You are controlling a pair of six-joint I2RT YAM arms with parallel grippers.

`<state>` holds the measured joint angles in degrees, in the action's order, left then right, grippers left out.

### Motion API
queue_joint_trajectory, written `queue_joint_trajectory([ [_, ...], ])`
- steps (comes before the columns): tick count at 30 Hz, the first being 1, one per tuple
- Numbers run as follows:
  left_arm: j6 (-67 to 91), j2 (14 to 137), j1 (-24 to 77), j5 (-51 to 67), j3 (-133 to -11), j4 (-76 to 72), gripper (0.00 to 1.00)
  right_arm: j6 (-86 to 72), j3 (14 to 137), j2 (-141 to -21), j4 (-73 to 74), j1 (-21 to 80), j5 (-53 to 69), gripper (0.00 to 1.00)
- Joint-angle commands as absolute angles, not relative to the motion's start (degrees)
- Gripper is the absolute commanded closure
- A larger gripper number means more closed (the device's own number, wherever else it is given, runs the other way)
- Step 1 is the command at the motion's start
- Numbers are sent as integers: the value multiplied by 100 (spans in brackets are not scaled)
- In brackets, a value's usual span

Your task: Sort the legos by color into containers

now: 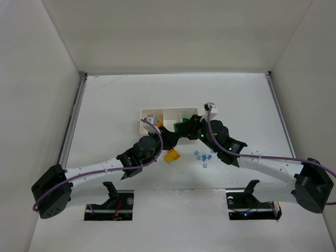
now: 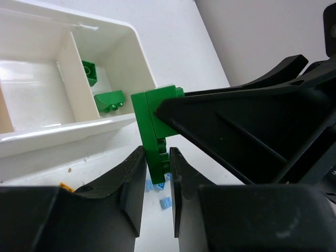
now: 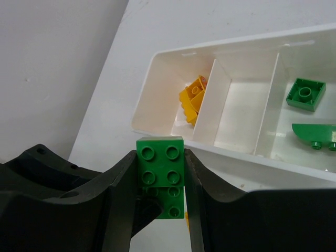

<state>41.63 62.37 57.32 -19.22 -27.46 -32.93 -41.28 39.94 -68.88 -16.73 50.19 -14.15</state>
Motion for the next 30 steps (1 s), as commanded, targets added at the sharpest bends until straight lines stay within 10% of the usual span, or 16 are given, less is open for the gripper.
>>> queue_joint_trajectory([
  [1, 4017, 6135, 5735, -1881, -2945, -3604, 90, -4298, 3947, -6505, -2039, 4804, -1047, 77],
  [19, 4148, 5739, 4970, -1503, -2979, -3076, 90, -3613, 4394, -7311, -1275, 3493, -975, 73],
  [30, 4157, 6854, 4874, -1275, -3699, -3155, 89, -3437, 4597, -7463, -1213, 3450, -1336, 36],
])
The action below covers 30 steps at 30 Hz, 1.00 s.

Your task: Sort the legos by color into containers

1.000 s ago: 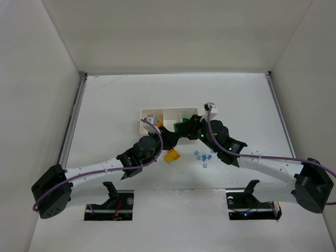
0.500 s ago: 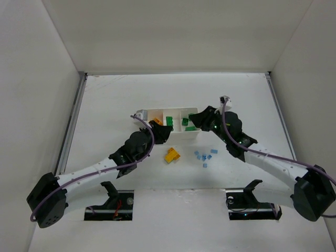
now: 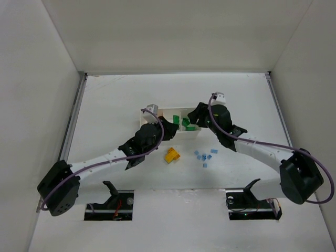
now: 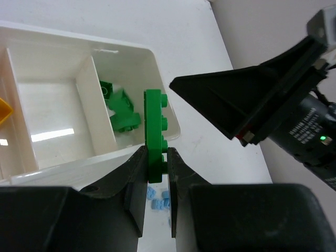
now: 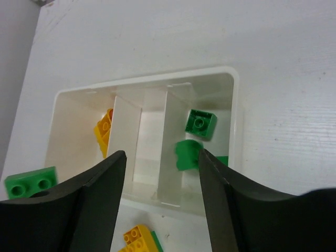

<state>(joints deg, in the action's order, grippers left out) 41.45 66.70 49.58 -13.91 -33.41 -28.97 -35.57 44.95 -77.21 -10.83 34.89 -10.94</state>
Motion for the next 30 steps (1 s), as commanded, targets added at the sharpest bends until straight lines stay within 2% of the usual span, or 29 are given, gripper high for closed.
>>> queue_joint_trajectory([
  [1, 4175, 6977, 4839, -1231, -3770, -3181, 89, -3428, 4544, -7384, -1195, 3432, -1353, 36],
  [3, 4245, 7355, 4759, -1047, -3980, -3295, 89, -3401, 4290, -7085, -1151, 3388, -1397, 41],
  [8, 4298, 8128, 4601, -800, -4446, -3436, 88, -3664, 3491, -6058, -547, 3519, -1783, 69],
  [9, 4307, 8295, 4557, -782, -4560, -3428, 88, -3743, 3376, -5882, -275, 3607, -1906, 72],
  [12, 4307, 8822, 4478, -651, -4929, -3375, 86, -4033, 3103, -5381, 437, 3975, -2398, 71],
  [16, 4333, 9394, 4399, -685, -5307, -3130, 84, -4411, 3067, -5080, 1596, 4634, -2908, 53],
  [18, 4307, 9623, 4381, -703, -5527, -2954, 81, -4578, 3067, -5124, 1967, 4942, -3040, 50],
  [21, 4210, 9869, 4390, -852, -5774, -2778, 73, -4781, 3023, -5387, 2197, 5084, -3050, 50],
  [23, 4114, 9949, 4407, -949, -5897, -2637, 63, -4842, 3137, -5580, 2302, 5154, -2980, 50],
  [26, 3912, 9879, 4478, -1063, -5941, -2531, 53, -4860, 3190, -5853, 2355, 5234, -2910, 57],
  [28, 3728, 9713, 4548, -1142, -5889, -2531, 50, -4869, 3295, -6072, 2434, 5347, -2778, 61],
  [30, 3569, 9441, 4653, -1265, -5758, -2522, 52, -4878, 3366, -6292, 2496, 5444, -2734, 61],
])
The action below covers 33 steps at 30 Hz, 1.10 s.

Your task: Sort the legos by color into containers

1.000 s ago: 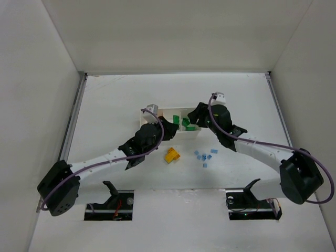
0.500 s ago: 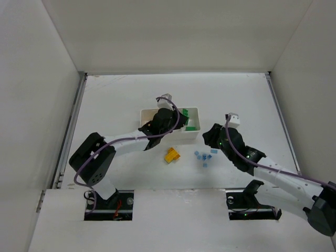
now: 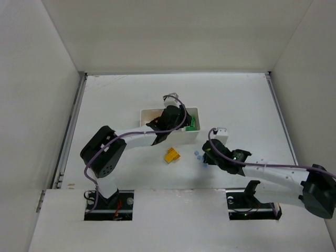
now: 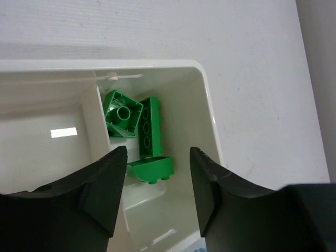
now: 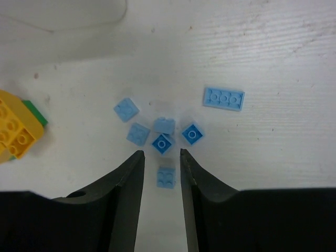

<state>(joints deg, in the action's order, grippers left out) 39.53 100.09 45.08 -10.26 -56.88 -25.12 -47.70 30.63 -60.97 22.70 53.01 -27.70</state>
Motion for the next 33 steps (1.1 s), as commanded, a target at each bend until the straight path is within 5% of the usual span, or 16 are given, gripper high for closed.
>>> queue_joint_trajectory([
  [1, 3481, 9257, 4732, -1327, -5652, -2549, 54, -4887, 3410, -6406, 2513, 5506, -2716, 61],
  [7, 3006, 8245, 5496, -1678, -4792, -2514, 64, -4957, 3559, -6803, 2672, 5664, -2716, 59],
  [21, 2997, 7365, 6139, -1917, -3639, -2022, 65, -5185, 3577, -7277, 2786, 5559, -2329, 62],
  [28, 2997, 7427, 6148, -1863, -3577, -2179, 64, -5422, 3516, -7524, 2733, 5725, -2478, 80],
  [33, 2971, 7444, 6244, -1916, -3428, -2469, 61, -5634, 3550, -6542, 3075, 5919, -2838, 86],
])
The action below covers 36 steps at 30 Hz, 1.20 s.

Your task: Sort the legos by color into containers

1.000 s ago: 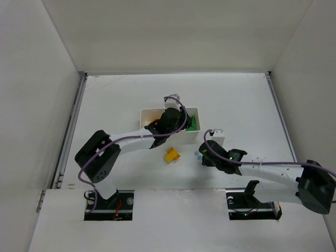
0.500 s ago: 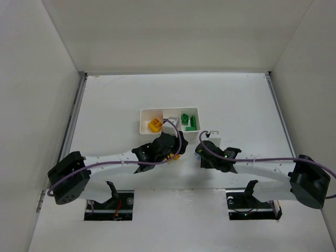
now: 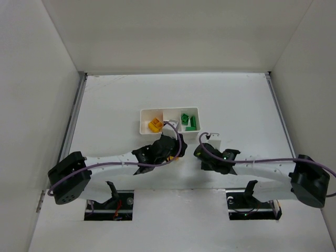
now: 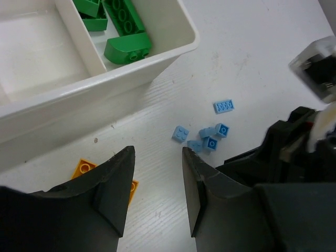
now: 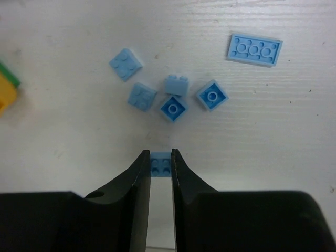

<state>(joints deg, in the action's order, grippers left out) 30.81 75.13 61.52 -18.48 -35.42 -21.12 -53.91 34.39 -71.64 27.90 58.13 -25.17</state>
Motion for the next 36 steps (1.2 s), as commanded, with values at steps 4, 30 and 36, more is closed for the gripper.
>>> queue_joint_trajectory([
  [4, 2927, 7699, 6472, -1925, -3480, -2610, 61, -5240, 3779, -5688, 3173, 5710, -3005, 86],
  [30, 2681, 10230, 7115, -2364, -5265, -2074, 68, -3850, 3454, -4843, 1187, 3564, -2022, 85],
  [36, 2698, 10450, 7114, -2294, -5361, -2065, 76, -3867, 3419, -4878, 1099, 3564, -1934, 85],
])
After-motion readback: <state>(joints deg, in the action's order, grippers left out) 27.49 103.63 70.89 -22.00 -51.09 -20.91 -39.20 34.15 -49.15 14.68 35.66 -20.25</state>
